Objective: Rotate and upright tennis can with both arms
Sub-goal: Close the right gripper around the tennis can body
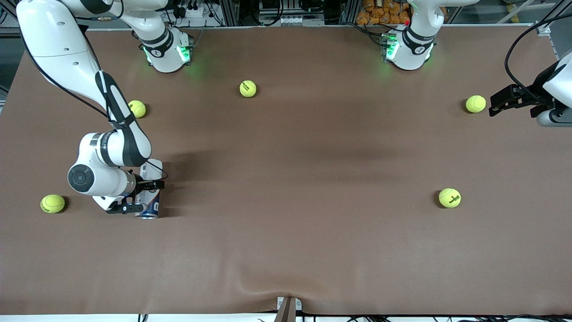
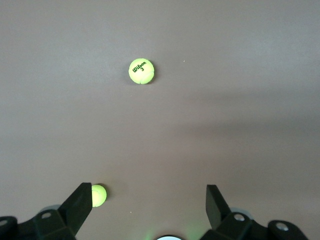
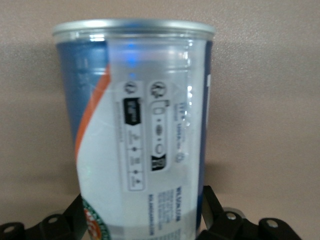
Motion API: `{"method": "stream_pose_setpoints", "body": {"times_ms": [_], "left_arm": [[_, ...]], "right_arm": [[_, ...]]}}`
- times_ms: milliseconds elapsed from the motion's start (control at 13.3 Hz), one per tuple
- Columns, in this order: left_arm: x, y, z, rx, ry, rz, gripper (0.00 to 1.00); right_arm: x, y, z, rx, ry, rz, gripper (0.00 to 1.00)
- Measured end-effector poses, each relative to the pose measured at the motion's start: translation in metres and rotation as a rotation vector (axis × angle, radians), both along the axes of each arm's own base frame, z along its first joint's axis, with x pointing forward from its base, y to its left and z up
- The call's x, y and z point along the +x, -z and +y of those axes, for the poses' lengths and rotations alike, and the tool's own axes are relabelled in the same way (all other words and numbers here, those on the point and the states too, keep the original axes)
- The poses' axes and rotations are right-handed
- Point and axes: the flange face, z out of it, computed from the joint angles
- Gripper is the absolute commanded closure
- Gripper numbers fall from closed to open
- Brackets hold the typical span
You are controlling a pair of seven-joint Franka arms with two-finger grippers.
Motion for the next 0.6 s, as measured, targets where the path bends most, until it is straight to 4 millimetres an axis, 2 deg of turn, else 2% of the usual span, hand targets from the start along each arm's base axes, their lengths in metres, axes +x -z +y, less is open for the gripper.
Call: {"method": "stream_pose_setpoints", "body": {"times_ms": [375, 525, 600], "left_arm": [[0.000, 0.000, 0.002, 0.000, -0.004, 0.000, 0.00], [0.000, 0.000, 0.005, 0.000, -0.008, 0.000, 0.00], [0.000, 0.000, 0.005, 0.000, -0.010, 0.000, 0.00]], "right_arm": [[0.002, -0.003, 0.004, 0.002, -0.007, -0.006, 0.32], [0.007, -0.008, 0.017, 0.005, -0.027, -0.020, 0.31], [0.010, -0.014, 0.029, 0.006, -0.046, -0.027, 0.32]]}}
